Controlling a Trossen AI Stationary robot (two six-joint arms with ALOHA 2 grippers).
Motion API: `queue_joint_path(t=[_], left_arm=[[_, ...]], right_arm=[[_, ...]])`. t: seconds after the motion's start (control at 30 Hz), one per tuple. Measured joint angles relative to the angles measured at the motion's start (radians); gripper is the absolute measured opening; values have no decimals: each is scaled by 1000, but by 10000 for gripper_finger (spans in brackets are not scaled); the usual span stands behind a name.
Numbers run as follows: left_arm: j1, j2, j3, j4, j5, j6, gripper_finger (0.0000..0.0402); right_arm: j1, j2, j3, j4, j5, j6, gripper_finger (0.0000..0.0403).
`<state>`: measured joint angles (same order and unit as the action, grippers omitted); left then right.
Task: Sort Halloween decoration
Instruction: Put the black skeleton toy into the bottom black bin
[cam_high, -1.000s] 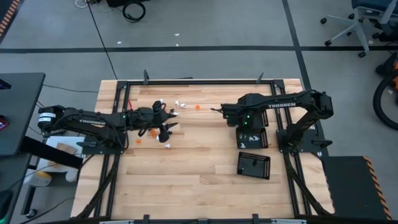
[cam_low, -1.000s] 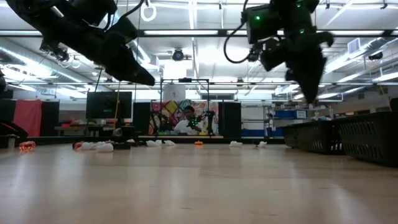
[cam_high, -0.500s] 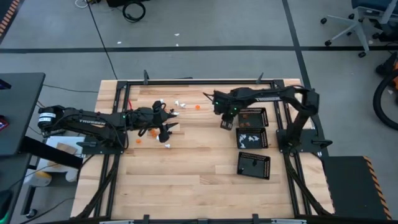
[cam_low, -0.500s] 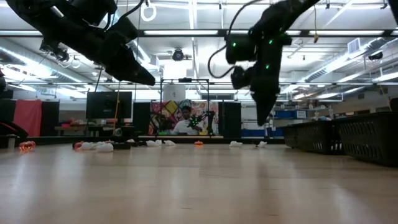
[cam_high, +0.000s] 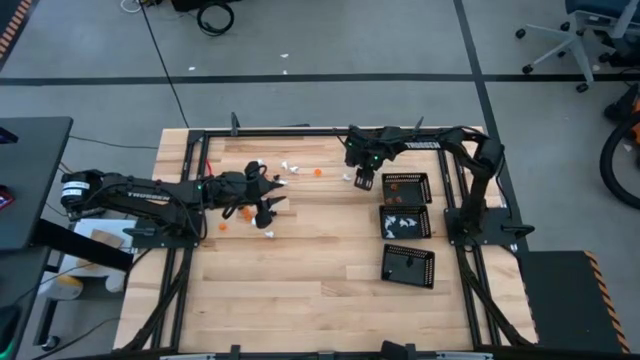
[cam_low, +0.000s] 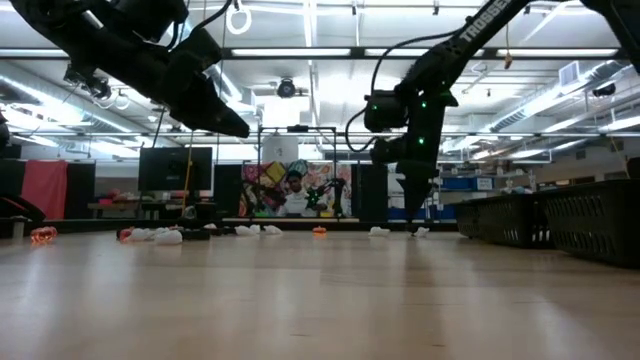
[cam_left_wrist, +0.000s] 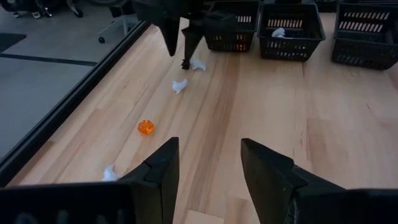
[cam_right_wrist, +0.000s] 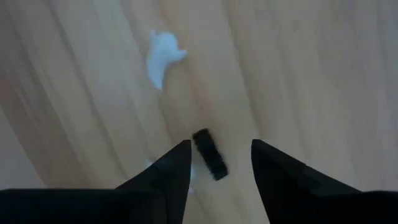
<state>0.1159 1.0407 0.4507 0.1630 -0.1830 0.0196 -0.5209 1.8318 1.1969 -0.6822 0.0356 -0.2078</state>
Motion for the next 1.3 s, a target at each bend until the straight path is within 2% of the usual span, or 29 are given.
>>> queue_joint_path(t=[0.13, 0.37, 0.8, 1.03, 1.3], left_arm=[[1, 0, 0, -2, -2, 0, 157], [1, 0, 0, -3, -3, 0, 157], [1, 0, 0, -3, -3, -4, 157], [1, 0, 0, -3, -3, -5, 157], [1, 0, 0, -3, -3, -5, 157]], right_arm=[[-5, 25, -1, -14, -40, -10, 170], [-5, 81, 4, 7, -32, -29, 156], [1, 44, -4, 5, -55, 15, 38], [63, -37, -4, -19, -247, 72, 46], [252, -106, -2, -142, -589, 176, 49]])
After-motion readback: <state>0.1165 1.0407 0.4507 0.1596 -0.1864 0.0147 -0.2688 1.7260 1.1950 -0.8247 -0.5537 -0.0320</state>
